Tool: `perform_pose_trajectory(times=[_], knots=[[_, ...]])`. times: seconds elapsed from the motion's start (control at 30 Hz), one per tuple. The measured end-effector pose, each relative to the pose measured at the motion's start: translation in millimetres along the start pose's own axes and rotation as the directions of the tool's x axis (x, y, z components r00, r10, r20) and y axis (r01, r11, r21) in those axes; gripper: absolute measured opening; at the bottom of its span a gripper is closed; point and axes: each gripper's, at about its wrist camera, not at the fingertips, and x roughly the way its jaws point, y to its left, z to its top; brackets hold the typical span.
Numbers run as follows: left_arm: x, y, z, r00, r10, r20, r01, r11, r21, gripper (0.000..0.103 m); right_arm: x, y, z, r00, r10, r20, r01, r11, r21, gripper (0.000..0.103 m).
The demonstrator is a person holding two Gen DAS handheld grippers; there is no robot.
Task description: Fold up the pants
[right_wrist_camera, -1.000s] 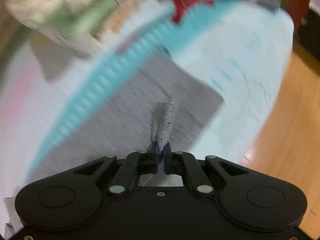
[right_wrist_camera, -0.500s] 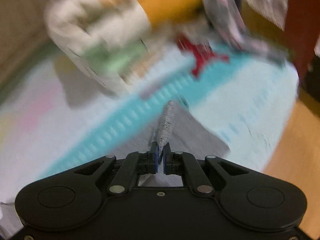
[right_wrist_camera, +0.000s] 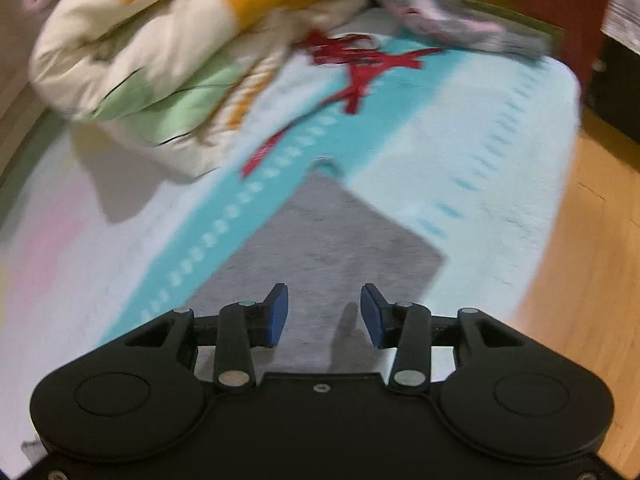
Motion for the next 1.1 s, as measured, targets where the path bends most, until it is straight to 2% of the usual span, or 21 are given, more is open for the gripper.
perform_pose_trajectory(times=[0.1,0.23,0.3,0.37,0.4,0.43,0.47,0.5,0.63,0.7,0.77,0.8,0.87,0.9,0.93,1.0,1.1], knots=[[-0.1,1.7,0.1,1.000,-0.010,0.001,0.010,1.000,-0.006,0.011,14.9,22.3,4.5,1.000,0.019,-0.007,-0.019,1.000,-0.023,0.052],[0.6,-1.9,0.7,1.000,0.000,0.002,0.000,1.000,0.016,0.011,30.8,44.5,16.6,0.999,0.039,-0.016,-0.039,0.998,0.041,0.053],[0.3,-4.9,-0.1,1.000,0.008,0.006,-0.008,0.999,0.037,0.011,40.9,55.8,23.9,1.000,0.007,-0.024,-0.006,0.999,0.036,0.054],[0.9,-6.7,-0.6,1.000,0.011,0.009,-0.012,0.999,0.048,0.011,49.8,63.3,25.9,0.997,-0.066,-0.048,0.066,0.998,0.012,0.053],[1.2,-7.2,-0.4,1.000,0.011,0.010,-0.012,0.999,0.049,0.011,56.6,65.1,25.5,0.992,-0.107,-0.067,0.108,0.994,0.010,0.042],[1.3,-7.3,-0.3,1.000,0.011,0.010,-0.012,0.999,0.048,0.011,60.0,65.6,24.2,0.986,-0.138,-0.092,0.139,0.990,0.009,0.007],[1.5,-7.4,0.2,1.000,0.011,0.010,-0.012,0.999,0.047,0.010,64.6,65.8,23.1,0.979,-0.162,-0.123,0.164,0.987,0.001,0.005],[2.0,-8.1,0.5,1.000,0.011,0.010,-0.012,0.999,0.045,0.011,65.5,66.7,22.8,0.980,-0.155,-0.127,0.155,0.988,-0.008,0.005],[1.9,-8.3,-0.3,1.000,0.014,0.014,-0.015,0.999,0.044,0.011,49.6,60.7,33.1,0.988,-0.152,0.000,0.152,0.988,0.026,0.004],[0.8,-10.1,0.9,1.000,0.013,0.011,-0.013,0.999,0.044,0.011,52.3,51.5,37.8,0.981,-0.196,-0.005,0.196,0.979,0.053,0.005],[-4.6,-9.7,1.7,1.000,0.007,0.007,-0.008,0.999,0.040,0.011,50.8,50.7,36.0,0.986,-0.165,-0.024,0.166,0.985,0.038,0.008],[-8.1,-10.3,1.7,1.000,0.005,0.004,-0.005,0.999,0.044,0.011,46.5,55.1,33.9,0.992,-0.128,-0.024,0.128,0.992,0.020,0.017],[-19.5,-11.0,1.1,1.000,-0.004,0.005,0.004,0.998,0.056,0.011,33.8,73.0,26.3,0.998,-0.052,-0.019,0.051,0.998,-0.042,0.017],[-25.8,-11.2,0.1,1.000,-0.011,0.008,0.010,0.998,0.062,0.011,26.6,83.7,20.0,1.000,-0.018,-0.022,0.017,0.997,-0.078,0.031],[-32.4,-11.1,-0.7,1.000,-0.019,0.008,0.018,0.998,0.068,0.011,20.7,95.5,12.3,0.999,0.016,-0.027,-0.019,0.993,-0.112,0.051],[-47.3,-9.4,-2.8,0.999,-0.034,0.014,0.032,0.996,0.079,0.011,8.8,120.3,-4.3,0.995,0.096,-0.040,-0.102,0.979,-0.175,0.064],[-66.7,5.0,-2.6,0.998,-0.010,0.055,0.006,0.998,0.064,0.011,-6.8,164.4,-37.7,0.978,0.192,-0.083,-0.209,0.927,-0.311,0.064]])
